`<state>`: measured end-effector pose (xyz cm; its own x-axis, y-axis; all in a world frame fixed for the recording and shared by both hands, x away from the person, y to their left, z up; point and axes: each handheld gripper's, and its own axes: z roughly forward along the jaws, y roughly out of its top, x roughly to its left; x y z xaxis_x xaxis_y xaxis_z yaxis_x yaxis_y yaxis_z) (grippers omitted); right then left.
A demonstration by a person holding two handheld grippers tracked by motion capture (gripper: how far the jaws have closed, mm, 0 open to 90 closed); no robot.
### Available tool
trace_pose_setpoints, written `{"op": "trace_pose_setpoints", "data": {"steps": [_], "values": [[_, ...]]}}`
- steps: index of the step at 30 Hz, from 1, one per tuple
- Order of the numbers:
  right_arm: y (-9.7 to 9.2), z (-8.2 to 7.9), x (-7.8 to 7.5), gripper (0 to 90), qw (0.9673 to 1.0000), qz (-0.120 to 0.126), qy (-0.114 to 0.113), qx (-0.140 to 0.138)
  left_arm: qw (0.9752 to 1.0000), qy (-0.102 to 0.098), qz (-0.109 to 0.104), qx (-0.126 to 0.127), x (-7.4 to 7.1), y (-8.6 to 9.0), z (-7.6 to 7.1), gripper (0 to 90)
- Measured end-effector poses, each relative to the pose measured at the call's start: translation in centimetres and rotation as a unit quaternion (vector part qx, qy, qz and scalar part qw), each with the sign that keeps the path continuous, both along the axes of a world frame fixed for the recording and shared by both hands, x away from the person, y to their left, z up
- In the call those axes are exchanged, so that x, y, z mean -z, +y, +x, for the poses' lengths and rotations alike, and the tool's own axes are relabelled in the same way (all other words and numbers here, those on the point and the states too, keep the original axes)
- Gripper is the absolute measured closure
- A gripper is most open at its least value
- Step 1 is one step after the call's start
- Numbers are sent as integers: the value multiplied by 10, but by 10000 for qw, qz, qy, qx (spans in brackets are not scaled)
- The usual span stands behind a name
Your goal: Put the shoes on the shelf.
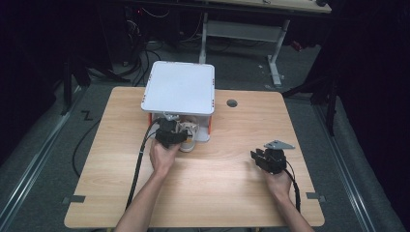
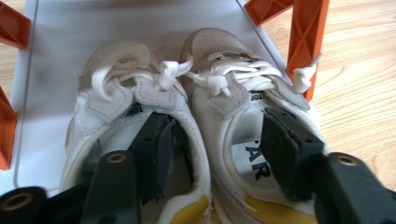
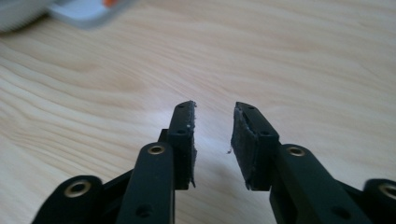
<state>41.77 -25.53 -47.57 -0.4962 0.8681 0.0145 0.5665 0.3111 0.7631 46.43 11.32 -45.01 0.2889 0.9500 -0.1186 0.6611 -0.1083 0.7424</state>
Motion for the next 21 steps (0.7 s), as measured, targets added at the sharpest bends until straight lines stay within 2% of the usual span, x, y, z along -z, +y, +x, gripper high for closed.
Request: {"op": "trace_pose_setpoints", "data": {"steps": [3, 6, 9, 14, 17, 21], "values": [[10, 3, -13, 730, 9996, 195, -45, -216, 10000, 15, -27, -2, -2, -1, -2, 385], [17, 6, -22, 740, 9988, 314, -53, -377, 10000, -7, 31, 7, -5, -1, -4, 344], [36, 13, -43, 758, 9965, 488, -118, -662, 10000, -18, -4, 30, -7, 2, -6, 314], [55, 21, -66, 769, 9935, 655, -243, -904, 9997, -190, -119, -8, -15, 6, -9, 286], [69, 28, -83, 776, 9914, 747, -322, -1024, 9997, -222, -114, -5, -17, 6, -11, 263], [88, 37, -103, 786, 9895, 738, -459, -1153, 9992, -376, -146, 21, -24, 7, -21, 233]]}}
